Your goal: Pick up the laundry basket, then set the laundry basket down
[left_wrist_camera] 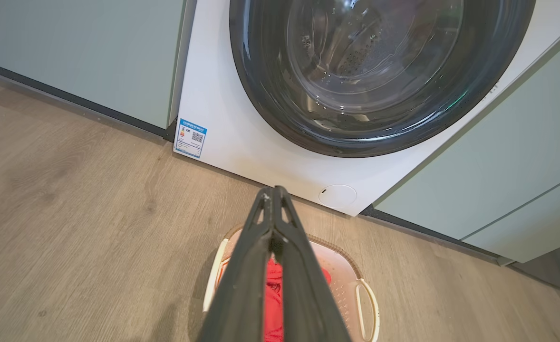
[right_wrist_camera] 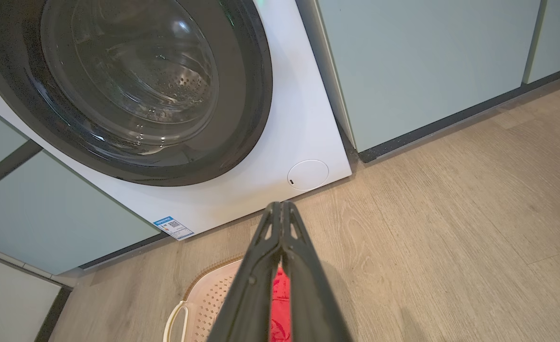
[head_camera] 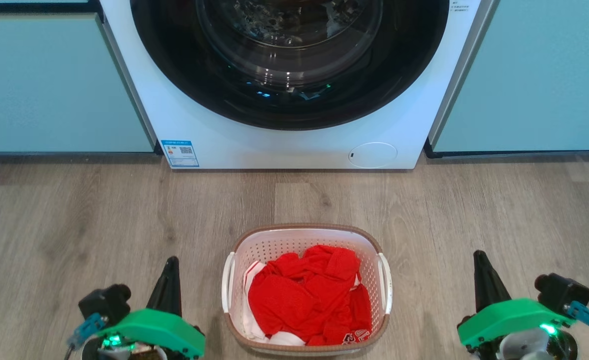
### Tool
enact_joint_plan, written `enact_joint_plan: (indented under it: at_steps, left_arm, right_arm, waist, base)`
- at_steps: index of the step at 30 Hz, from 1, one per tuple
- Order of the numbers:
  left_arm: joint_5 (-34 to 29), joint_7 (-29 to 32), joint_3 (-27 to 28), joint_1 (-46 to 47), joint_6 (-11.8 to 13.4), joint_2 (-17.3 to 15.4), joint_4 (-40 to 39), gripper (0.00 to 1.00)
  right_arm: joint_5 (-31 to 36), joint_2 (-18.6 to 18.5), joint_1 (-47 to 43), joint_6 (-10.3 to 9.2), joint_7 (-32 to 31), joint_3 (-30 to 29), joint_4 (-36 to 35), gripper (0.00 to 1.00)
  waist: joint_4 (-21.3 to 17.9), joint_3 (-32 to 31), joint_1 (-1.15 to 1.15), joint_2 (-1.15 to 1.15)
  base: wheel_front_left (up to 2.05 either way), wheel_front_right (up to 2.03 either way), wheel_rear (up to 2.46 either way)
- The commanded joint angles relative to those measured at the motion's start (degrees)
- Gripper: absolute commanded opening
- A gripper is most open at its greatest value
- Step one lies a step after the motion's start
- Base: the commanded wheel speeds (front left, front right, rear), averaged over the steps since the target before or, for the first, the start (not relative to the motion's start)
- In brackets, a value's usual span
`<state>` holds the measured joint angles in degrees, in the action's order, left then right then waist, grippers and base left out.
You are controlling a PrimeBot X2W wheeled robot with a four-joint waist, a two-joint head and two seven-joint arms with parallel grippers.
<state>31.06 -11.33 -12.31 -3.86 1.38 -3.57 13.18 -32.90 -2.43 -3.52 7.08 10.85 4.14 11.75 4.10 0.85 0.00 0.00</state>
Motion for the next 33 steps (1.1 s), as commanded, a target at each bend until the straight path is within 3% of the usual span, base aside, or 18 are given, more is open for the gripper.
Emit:
enact_joint_plan:
  at_steps: [1,33]
  left_arm:
    - [1.64,0.25,1.19,3.04,-0.68,-0.64,-1.64,0.0]
    - [22.24,5.04,5.77,5.23,-3.38,-1.09,-0.98,0.0]
  right_arm:
    - [-1.65,-1.0,3.01,0.09,-0.3,-0.15,-1.54,0.0]
    - [-21.52,-1.59,5.12,0.2,-5.04,-2.53,-0.36,0.0]
  waist:
    - [-0.06,-0.01,0.0,0.0]
    - [-1.39,-0.22,0.0,0.0]
  base:
    - [0.0,0.0,0.0]
    - [0.0,0.0,0.0]
